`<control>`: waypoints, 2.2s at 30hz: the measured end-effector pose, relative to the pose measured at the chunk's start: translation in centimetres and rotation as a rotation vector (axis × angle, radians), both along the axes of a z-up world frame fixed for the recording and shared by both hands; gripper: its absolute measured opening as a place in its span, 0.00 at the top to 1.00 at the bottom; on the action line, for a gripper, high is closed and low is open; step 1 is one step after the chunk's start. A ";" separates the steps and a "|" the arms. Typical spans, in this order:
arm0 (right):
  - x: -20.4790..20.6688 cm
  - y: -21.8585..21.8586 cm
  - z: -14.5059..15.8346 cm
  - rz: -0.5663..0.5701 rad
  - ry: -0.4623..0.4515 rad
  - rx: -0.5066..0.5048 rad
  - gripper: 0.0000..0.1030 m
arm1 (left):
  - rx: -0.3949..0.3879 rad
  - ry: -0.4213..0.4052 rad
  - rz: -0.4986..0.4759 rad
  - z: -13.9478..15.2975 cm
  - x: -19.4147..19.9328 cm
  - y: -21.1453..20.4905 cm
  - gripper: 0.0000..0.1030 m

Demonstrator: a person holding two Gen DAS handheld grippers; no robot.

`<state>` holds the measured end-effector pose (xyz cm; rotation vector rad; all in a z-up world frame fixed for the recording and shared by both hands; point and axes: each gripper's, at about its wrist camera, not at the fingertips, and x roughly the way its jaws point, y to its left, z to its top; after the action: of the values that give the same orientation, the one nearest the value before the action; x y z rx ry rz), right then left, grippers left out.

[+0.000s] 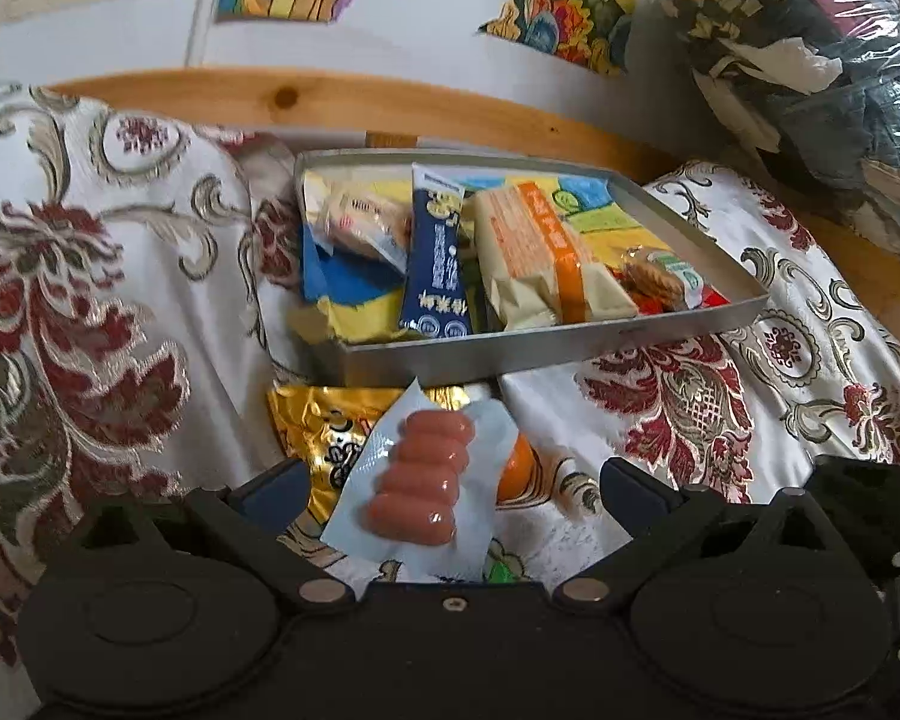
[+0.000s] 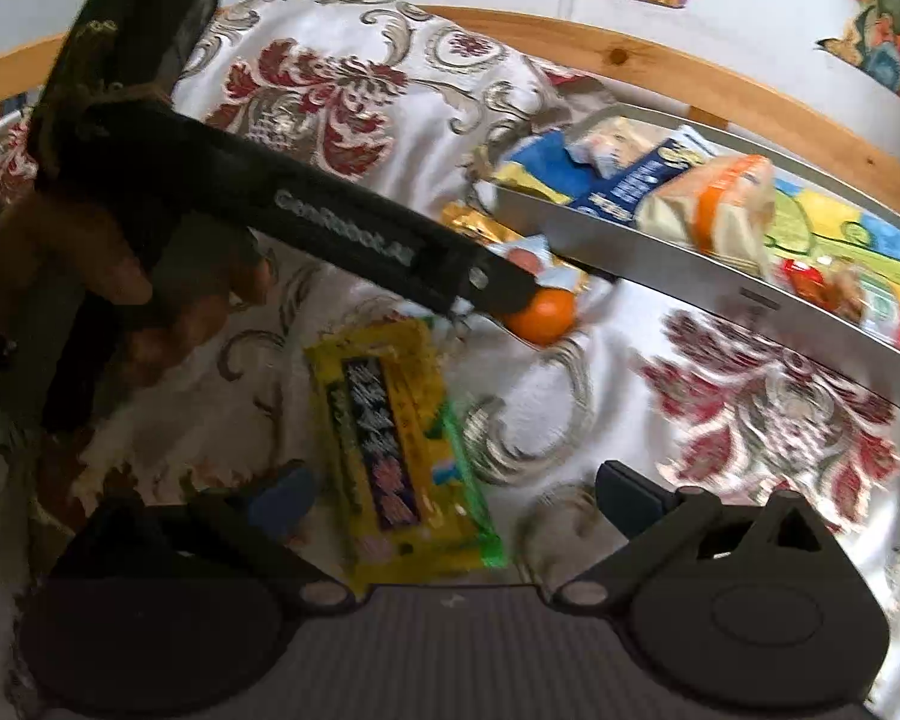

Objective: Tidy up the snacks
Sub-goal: 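Grasp yellow-green snack packet with right tool while left tool approaches sausage pack, then close left tool on sausage pack while right tool holds yellow-green packet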

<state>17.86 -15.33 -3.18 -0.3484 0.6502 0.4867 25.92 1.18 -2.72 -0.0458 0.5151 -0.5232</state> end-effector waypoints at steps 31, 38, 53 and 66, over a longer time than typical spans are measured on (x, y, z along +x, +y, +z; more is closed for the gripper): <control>0.5 -0.7 -0.3 -0.080 0.018 0.011 0.48 | -0.029 0.139 -0.053 -1.1 2.8 1.2 0.37; -0.4 -1.2 -0.2 -0.092 0.034 0.023 0.48 | 0.017 0.139 -0.043 -0.4 1.2 1.2 0.39; -1.6 -1.6 0.2 -0.083 0.020 0.029 0.49 | 0.055 0.102 0.011 0.2 -0.4 0.3 0.40; 1.0 0.2 -0.5 -0.054 0.012 -0.005 0.45 | -0.013 0.104 -0.050 -1.2 2.4 0.5 0.19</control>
<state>18.88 -15.17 -3.72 -0.3324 0.6712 0.4364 28.36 1.65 -3.93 -0.0727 0.6154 -0.5755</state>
